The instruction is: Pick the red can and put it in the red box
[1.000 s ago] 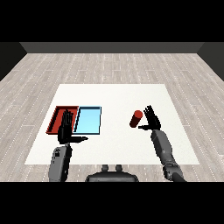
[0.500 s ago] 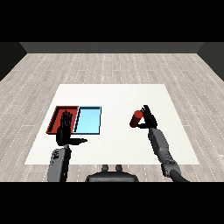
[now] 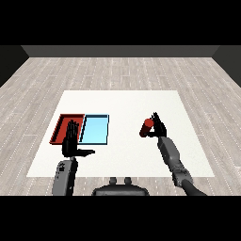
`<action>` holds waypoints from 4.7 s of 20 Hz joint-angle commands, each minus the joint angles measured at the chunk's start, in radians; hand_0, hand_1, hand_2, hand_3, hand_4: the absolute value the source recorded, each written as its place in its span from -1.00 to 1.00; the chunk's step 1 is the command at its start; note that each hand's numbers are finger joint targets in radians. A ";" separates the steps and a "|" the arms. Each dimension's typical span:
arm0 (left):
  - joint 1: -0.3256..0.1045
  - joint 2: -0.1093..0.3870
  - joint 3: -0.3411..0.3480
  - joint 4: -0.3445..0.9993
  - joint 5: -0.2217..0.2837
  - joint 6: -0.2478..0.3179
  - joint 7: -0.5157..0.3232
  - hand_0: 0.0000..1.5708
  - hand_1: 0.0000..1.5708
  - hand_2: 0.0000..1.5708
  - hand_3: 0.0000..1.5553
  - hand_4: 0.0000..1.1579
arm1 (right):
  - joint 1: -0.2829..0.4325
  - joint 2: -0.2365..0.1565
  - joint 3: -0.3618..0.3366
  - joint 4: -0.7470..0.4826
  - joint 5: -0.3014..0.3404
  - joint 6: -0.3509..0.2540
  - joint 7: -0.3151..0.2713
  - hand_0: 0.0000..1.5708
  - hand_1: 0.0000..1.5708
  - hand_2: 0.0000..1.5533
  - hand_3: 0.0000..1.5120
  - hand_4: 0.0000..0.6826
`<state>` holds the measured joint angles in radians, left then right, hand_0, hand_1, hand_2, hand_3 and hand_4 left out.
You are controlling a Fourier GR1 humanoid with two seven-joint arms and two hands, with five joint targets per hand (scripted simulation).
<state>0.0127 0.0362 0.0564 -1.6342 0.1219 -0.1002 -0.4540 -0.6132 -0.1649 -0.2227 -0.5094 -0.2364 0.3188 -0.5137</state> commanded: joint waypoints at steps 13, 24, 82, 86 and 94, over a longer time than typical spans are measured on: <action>-0.002 0.013 0.023 0.050 0.016 -0.029 -0.052 -1.00 -1.00 -1.00 -1.00 -1.00 | -0.071 0.022 -0.006 0.123 0.007 0.008 -0.051 -1.00 -1.00 -1.00 -1.00 -1.00; 0.020 0.004 0.002 0.016 0.009 -0.016 -0.038 -1.00 -1.00 -1.00 -1.00 -1.00 | -0.144 0.037 0.005 0.208 0.048 -0.070 -0.042 -1.00 -1.00 -1.00 -1.00 -1.00; -0.088 -0.036 -0.233 -0.064 -0.113 0.087 0.232 -1.00 -1.00 -1.00 -1.00 -1.00 | 0.221 0.161 0.445 -0.872 0.091 -0.623 0.220 0.83 0.83 0.81 0.83 0.84; -0.123 -0.036 -0.299 -0.062 -0.116 0.169 0.279 -1.00 -1.00 -1.00 -1.00 -1.00 | 0.277 0.164 0.542 -1.037 0.120 -0.713 0.260 0.82 0.82 0.82 0.83 0.84; -0.212 -0.036 -0.493 0.095 -0.095 0.363 0.264 -1.00 -1.00 -1.00 -1.00 -1.00 | 0.256 0.131 0.522 -1.084 0.135 -0.668 0.309 0.84 0.84 0.84 0.85 0.81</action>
<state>-0.1760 0.0004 -0.3374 -1.5797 0.0182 0.1688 -0.1884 -0.3897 -0.0102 0.3002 -1.5080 -0.1204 -0.3748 -0.2498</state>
